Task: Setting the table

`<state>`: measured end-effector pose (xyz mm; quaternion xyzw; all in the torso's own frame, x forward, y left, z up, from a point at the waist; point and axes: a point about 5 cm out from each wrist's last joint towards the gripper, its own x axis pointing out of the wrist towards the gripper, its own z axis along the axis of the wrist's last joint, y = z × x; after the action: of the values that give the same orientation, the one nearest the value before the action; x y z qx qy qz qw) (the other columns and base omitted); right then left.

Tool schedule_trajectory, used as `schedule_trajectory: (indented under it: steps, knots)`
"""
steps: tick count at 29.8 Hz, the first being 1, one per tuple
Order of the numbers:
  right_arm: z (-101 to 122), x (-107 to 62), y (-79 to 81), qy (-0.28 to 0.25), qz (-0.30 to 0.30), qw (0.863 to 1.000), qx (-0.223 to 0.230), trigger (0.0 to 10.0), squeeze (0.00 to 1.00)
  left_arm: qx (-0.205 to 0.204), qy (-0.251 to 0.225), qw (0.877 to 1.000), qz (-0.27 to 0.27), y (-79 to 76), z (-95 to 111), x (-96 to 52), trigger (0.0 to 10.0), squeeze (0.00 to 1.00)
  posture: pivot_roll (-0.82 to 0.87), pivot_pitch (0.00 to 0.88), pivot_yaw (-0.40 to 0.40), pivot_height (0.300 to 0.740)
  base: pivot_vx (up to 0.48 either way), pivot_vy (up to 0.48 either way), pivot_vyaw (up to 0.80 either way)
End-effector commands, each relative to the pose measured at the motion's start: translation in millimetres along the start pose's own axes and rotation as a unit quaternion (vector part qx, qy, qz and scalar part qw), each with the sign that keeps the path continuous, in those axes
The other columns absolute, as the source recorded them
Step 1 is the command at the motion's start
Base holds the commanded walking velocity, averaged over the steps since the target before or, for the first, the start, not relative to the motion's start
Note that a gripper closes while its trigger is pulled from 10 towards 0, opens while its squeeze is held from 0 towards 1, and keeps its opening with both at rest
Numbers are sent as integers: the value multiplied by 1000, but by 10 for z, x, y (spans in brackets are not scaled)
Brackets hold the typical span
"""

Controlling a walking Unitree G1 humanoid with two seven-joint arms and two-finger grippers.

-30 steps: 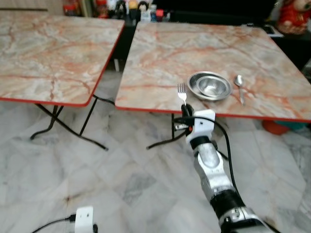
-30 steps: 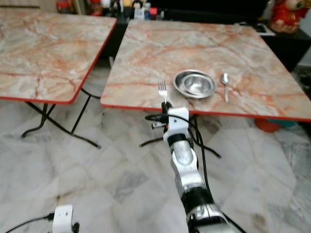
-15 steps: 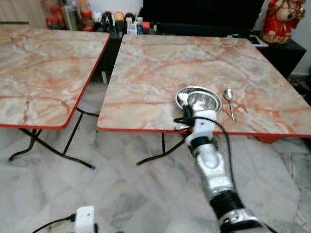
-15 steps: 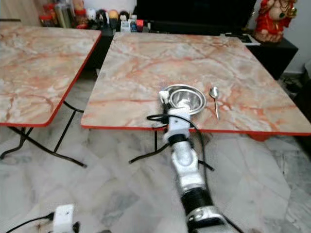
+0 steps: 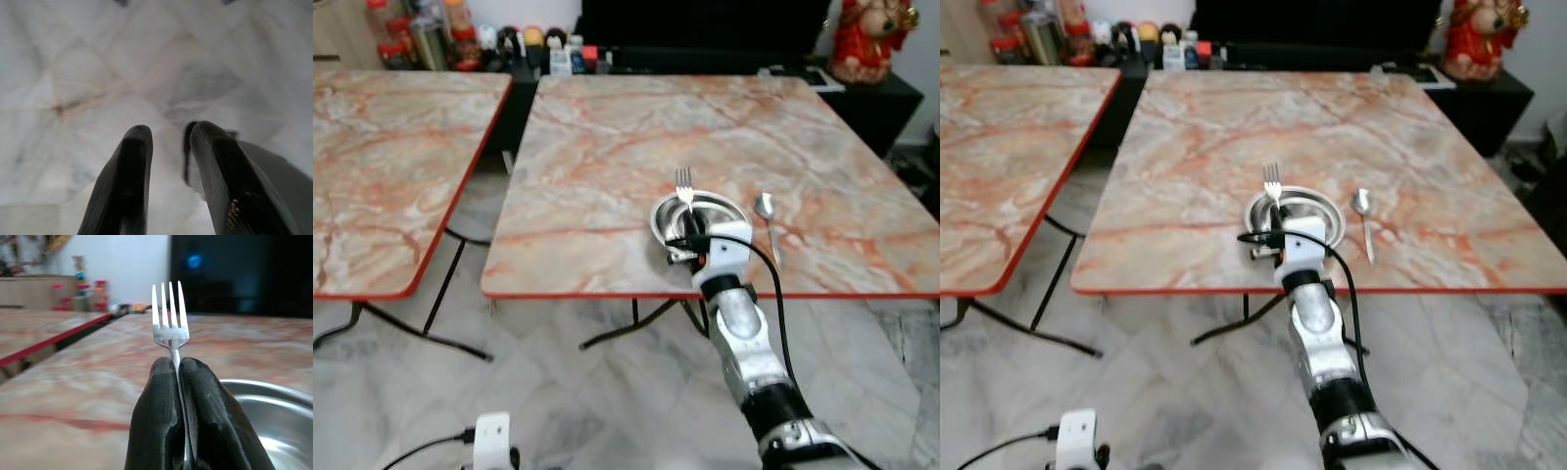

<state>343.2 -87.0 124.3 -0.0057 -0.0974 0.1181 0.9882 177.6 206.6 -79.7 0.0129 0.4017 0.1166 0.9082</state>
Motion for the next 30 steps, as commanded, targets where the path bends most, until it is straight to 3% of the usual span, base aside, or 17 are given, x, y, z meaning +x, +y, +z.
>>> schedule_trajectory:
  steps: [1, 11, 30]
  knots:
    - [15, 4, -57, -1, -4, 1000, -5, 10000, 0, 0, 12, 1000, -2, -31, -63, -17, 10000, 0, 69, 97, -41, 715, 0, 0, 0]
    - [18, 9, -49, 0, -2, 1000, -7, 10000, 0, 9, 7, 1000, 0, -25, -39, -10, 10000, 0, 69, 97, -42, 715, 0, 0, 0]
    - [11, 12, -28, 3, 2, 1000, -11, 10000, 0, 10, 7, 1000, 1, -23, -49, -15, 10000, 0, 68, 95, -42, 715, 0, -277, 0]
